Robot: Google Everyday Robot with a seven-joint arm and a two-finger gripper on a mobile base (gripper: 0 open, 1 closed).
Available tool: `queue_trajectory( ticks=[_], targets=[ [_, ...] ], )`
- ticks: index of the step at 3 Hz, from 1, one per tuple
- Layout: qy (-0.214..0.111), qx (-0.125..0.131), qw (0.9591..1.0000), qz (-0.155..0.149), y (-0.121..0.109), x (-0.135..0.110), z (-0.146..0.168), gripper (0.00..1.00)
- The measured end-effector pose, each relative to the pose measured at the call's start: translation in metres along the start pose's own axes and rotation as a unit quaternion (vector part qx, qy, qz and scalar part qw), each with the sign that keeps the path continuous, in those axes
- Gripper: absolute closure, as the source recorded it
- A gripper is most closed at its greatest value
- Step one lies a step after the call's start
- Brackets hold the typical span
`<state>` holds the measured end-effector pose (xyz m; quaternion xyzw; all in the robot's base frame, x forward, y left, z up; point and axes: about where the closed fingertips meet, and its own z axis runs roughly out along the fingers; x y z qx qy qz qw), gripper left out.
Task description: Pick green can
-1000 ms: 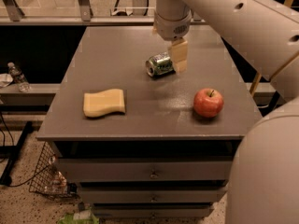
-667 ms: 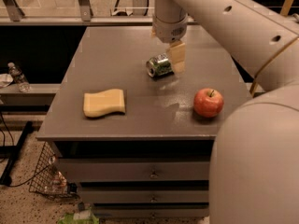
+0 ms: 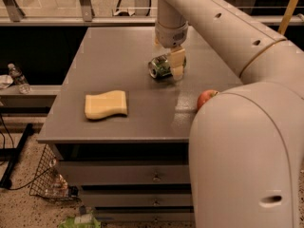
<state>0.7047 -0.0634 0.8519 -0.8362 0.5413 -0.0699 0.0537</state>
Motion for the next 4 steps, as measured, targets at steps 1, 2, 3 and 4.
queue_trajectory(
  ticks=[1,2,3,4],
  targets=[
    [-0.014,-0.008,0.9999,0.004,-0.004,0.001,0.012,0.41],
    [-0.026,0.003,0.9996,0.011,-0.009,0.003,0.008,0.65],
    [-0.027,0.032,0.9989,0.020,-0.011,0.009,-0.014,0.88],
    [-0.019,0.065,0.9974,0.027,-0.011,0.015,-0.044,1.00]
  ],
)
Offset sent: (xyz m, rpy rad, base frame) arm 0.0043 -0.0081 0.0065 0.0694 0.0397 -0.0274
